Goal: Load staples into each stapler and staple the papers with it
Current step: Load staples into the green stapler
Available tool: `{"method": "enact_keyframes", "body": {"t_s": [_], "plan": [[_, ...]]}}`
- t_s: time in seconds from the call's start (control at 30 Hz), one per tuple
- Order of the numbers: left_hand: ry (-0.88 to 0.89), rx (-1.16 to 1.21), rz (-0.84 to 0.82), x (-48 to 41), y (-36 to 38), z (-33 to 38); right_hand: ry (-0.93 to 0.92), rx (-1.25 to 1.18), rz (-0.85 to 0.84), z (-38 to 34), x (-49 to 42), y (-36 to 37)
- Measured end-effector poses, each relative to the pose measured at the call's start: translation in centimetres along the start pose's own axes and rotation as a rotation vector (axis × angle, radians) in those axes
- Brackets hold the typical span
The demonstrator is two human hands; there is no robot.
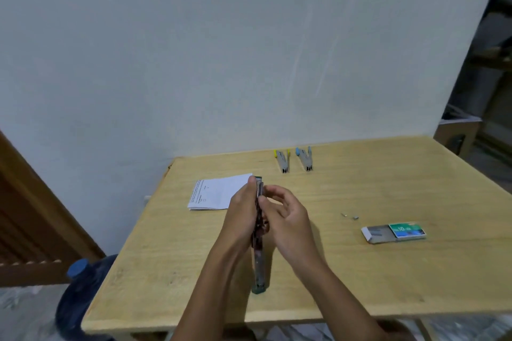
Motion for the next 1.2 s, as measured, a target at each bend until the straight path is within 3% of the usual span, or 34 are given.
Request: {"method": "enact_keyframes", "body": {"t_s": [0.17,0.27,0.33,0.4,0.5,0.63,0.73,0.87,0.97,1.13,1.2], "plan": [[-0.03,0.042,-0.023,0.7,1.2,1.3,-0.071,-0.011,-0.007,-0.6,-0.6,-0.8],[0.02,-0.071,-0.022,0.6,1.6,1.7,0.111,-0.224,0.07,0.2,-0.7,-1.2],[0.107,-0.315,0.015,0.7,2.2,2.3,0.327,-0.497,0.12,1.3,-0.6,-1.1],[0.255,-0.775,0.057,1.0,3.4,2.9,0.523,-0.698,0.157,1.8,-0.1,-0.8],[0.402,-1.438,0.092,1.4,5.9,3.1,0.632,-0.941,0.203,0.9,0.8,-0.3],[0.468,-1.641,0.053,1.2,7.4,3.2,0.585,-1.131,0.237,0.8,1.1,0.1],[0.407,-1.524,0.023,0.3,6.7,3.1,0.603,-1.112,0.257,2.3,0.3,0.0],[0.201,-0.903,-0.112,-0.7,5.2,2.9,0.616,-1.049,0.357,3.5,-0.1,-0.4],[0.081,-0.595,-0.099,-0.6,4.2,2.7,0.586,-1.041,0.384,3.3,-0.1,-0.5],[-0.106,-0.247,-0.106,-0.7,2.6,1.4,0.572,-1.022,0.425,3.1,-0.2,-2.2],[-0.175,-0.144,-0.137,-0.8,2.4,0.5,0.572,-0.906,0.434,2.8,-0.4,-3.4]]}}
Point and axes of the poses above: each hand's wrist, its own x-axis away from the middle knuckle, its own y-axis out of the palm, z = x × y, the point moved 5 cm from there along -x, towards the middle knuckle, and after that the axes turned 8 degrees about -y, right-handed, at the moved point
